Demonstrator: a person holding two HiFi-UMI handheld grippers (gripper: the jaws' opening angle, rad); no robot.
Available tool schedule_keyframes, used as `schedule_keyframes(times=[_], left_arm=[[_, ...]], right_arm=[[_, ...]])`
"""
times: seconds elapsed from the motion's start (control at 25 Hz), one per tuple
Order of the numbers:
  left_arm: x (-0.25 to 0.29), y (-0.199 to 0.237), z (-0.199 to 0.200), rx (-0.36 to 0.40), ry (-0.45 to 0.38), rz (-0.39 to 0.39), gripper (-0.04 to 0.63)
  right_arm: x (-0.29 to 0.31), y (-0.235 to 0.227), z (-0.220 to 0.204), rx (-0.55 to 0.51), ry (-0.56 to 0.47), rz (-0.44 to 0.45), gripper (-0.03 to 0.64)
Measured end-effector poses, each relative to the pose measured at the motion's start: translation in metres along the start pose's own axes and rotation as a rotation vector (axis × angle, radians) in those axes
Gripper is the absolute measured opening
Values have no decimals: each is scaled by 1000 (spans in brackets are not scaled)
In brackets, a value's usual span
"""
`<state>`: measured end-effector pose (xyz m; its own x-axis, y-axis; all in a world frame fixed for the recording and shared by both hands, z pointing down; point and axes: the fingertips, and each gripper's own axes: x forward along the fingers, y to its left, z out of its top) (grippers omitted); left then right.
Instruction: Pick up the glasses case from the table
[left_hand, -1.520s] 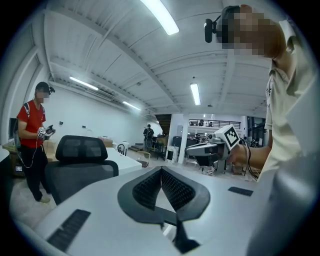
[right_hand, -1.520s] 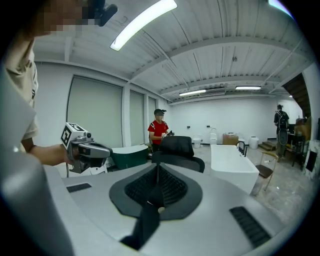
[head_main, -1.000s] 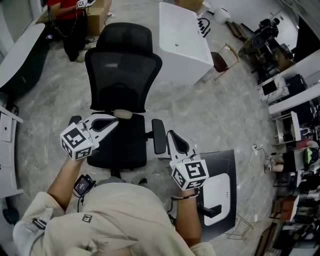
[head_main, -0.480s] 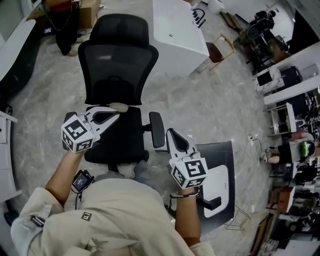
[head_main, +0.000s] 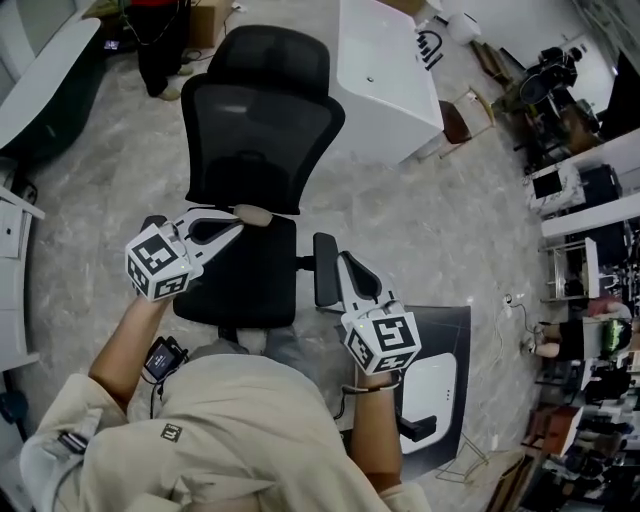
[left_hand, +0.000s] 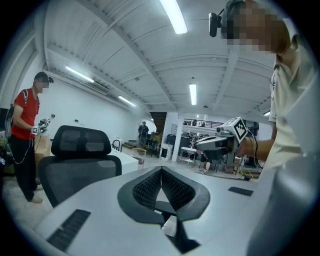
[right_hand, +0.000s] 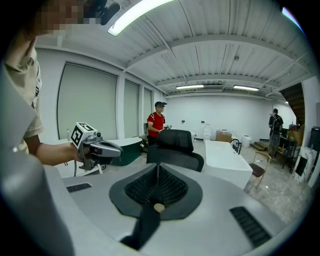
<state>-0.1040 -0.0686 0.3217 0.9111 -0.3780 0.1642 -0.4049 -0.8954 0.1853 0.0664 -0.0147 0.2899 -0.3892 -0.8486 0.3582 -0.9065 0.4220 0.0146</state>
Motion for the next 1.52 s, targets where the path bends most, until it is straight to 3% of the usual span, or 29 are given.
schedule_keyframes(times=[0.8, 1.24, 1.52], left_arm=[[58, 56, -15, -15, 123, 97, 17], [113, 90, -69, -47, 250, 78, 17], [143, 115, -129, -94, 348, 71, 18]], right_arm=[[82, -59, -10, 46, 45, 163, 28], [118, -99, -38, 88, 92, 198, 28], [138, -117, -61, 118, 123, 208, 28]])
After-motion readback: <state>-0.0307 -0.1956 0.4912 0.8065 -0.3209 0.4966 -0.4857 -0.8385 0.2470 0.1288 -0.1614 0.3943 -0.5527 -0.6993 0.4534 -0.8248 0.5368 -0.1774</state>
